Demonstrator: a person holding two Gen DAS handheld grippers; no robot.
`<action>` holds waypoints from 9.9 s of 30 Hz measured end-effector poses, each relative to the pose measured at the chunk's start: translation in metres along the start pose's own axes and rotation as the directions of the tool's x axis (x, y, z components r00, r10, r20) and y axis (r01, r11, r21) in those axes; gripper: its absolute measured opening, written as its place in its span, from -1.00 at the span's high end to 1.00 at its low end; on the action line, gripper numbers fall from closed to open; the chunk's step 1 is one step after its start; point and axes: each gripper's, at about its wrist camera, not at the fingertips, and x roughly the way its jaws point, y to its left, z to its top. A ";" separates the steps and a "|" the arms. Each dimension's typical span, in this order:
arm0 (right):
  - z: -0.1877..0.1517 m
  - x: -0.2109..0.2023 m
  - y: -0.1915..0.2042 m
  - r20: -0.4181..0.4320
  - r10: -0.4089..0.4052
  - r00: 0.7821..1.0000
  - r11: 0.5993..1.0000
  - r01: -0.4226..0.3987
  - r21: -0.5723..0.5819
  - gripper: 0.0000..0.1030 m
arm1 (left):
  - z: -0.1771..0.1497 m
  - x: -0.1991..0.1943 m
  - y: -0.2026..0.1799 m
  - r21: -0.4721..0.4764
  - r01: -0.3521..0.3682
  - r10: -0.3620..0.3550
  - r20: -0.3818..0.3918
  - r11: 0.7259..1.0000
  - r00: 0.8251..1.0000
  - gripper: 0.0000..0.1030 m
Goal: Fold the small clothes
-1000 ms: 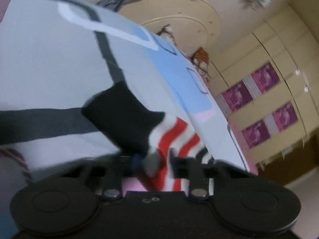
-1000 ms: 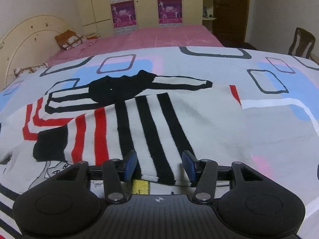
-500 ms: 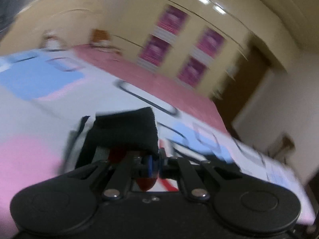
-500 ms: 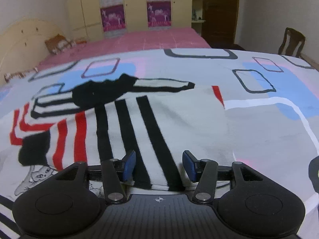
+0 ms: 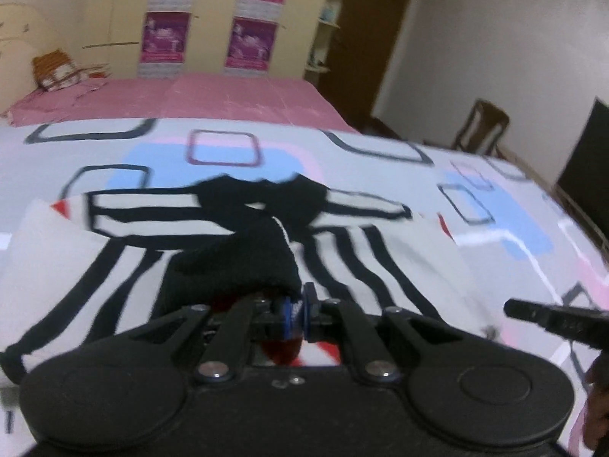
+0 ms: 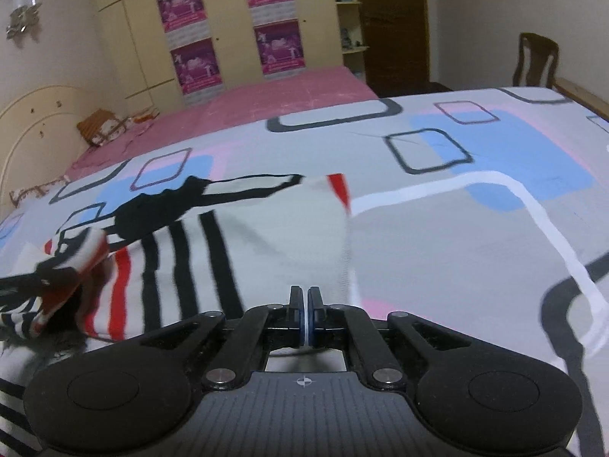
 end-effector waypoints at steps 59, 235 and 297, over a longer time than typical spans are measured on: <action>0.007 0.021 0.081 0.039 0.087 0.995 0.988 -0.081 -0.131 0.08 | -0.063 -0.132 0.187 -0.085 -0.104 0.107 0.032 0.991 0.994 0.53; 0.083 0.034 -0.015 0.018 0.327 0.945 0.919 -0.323 0.228 0.92 | 0.011 -0.033 0.175 -0.426 0.140 -0.105 0.105 0.894 0.989 0.90; 0.041 0.084 0.063 0.000 0.018 1.000 0.927 -0.017 -0.376 0.17 | 0.014 0.008 0.105 0.132 -0.138 0.134 0.036 0.982 0.990 -0.43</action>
